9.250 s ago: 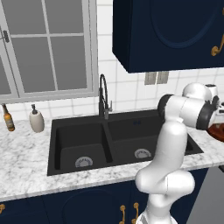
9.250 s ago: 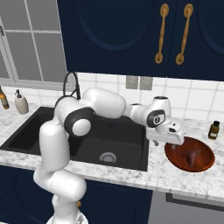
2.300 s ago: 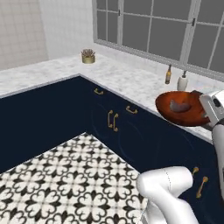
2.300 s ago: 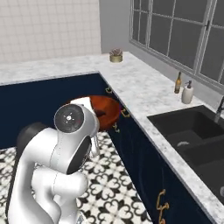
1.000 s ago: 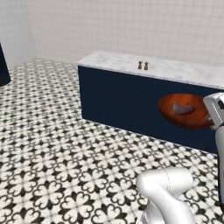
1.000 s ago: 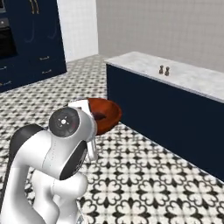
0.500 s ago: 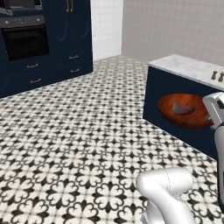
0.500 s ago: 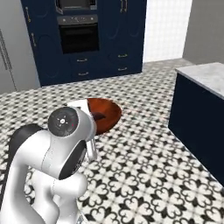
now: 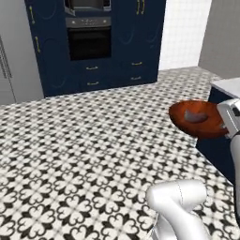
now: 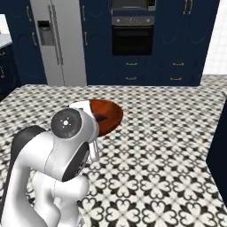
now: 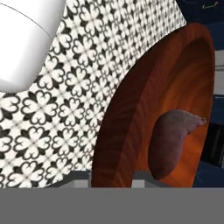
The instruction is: Pick the potato from the sink and place it in the bowl. Then pick the bowl and place it in the microwave. Then close the microwave door and press the start button.
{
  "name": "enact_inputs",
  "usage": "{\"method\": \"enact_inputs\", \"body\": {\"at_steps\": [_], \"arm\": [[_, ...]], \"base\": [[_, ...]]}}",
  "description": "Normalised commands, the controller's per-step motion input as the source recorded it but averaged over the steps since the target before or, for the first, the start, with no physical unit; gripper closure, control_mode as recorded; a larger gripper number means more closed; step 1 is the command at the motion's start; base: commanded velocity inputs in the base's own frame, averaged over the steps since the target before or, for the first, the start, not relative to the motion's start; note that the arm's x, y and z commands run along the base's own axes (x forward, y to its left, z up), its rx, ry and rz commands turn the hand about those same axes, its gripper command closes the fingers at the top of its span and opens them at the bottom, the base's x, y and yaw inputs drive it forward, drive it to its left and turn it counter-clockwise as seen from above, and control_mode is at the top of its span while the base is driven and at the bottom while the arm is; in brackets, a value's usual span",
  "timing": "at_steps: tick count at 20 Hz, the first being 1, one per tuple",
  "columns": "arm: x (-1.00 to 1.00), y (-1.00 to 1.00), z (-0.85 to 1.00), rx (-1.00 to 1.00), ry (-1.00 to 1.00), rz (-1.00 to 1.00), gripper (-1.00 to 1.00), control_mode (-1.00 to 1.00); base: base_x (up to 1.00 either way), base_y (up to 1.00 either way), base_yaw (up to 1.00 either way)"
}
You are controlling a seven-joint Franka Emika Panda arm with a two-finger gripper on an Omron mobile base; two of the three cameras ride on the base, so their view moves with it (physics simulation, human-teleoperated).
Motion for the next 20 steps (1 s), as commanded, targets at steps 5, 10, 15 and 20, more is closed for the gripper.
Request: {"method": "enact_inputs", "body": {"at_steps": [5, 10, 15, 20], "arm": [[0.0, 0.0, 0.0, 0.0, 0.0, 0.0, 1.0, 1.0], [0.0, 0.0, 0.0, 0.0, 0.0, 0.0, 1.0, 1.0], [0.0, 0.0, 0.0, 0.0, 0.0, 0.0, 1.0, 1.0], [0.0, 0.0, 0.0, 0.0, 0.0, 0.0, 1.0, 1.0]], "base": [[1.0, -0.76, 0.56], [1.0, -0.79, 0.53], [1.0, -0.95, 0.44], [0.96, -1.0, 0.33]]}}
